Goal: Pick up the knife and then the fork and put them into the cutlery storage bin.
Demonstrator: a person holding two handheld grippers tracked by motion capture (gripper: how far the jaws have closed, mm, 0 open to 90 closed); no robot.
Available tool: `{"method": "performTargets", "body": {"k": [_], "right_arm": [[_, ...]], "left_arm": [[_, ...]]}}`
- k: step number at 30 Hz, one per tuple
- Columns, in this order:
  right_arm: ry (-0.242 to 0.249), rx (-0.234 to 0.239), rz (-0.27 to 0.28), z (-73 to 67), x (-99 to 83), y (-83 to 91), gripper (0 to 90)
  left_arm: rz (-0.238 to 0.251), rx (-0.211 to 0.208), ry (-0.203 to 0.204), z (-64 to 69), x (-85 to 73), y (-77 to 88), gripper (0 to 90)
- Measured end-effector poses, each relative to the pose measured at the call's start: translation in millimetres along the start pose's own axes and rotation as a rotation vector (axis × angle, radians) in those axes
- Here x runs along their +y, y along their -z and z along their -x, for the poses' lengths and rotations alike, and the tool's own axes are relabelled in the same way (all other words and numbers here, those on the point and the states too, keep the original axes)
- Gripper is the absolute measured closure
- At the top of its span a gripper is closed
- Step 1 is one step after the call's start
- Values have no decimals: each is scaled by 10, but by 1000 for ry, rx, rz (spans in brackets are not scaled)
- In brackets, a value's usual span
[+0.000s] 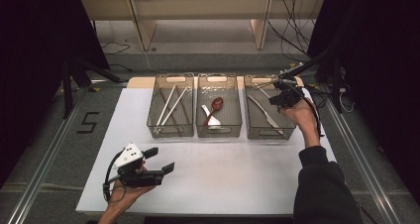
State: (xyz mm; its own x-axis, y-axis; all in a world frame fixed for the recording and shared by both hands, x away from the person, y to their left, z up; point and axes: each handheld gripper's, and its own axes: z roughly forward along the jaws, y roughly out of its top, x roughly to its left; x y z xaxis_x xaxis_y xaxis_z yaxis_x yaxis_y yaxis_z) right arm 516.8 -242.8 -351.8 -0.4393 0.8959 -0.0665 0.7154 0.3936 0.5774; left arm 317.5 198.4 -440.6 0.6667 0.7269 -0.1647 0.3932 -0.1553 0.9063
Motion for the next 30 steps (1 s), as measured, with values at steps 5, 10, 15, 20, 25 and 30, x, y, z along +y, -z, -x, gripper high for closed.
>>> {"method": "performTargets", "body": {"k": [5,10,15,20,25,30], "right_arm": [[-1,-8,-7,-2,37,-55,845],[-6,-9,-17,-1,62,-116,844],[-11,-13,-23,-9,71,-159,845],[-10,-12,-24,-19,76,-187,844],[-6,-12,-29,-38,84,-223,844],[-1,-13,-27,-49,96,-257,843]], "left_arm": [[1,1,0,0,0,2,169],[2,0,0,1,1,3,169],[1,0,-1,-1,1,6,169],[1,-1,0,-1,2,6,169],[2,-2,2,-1,3,8,169],[3,-2,2,-2,3,8,169]]}}
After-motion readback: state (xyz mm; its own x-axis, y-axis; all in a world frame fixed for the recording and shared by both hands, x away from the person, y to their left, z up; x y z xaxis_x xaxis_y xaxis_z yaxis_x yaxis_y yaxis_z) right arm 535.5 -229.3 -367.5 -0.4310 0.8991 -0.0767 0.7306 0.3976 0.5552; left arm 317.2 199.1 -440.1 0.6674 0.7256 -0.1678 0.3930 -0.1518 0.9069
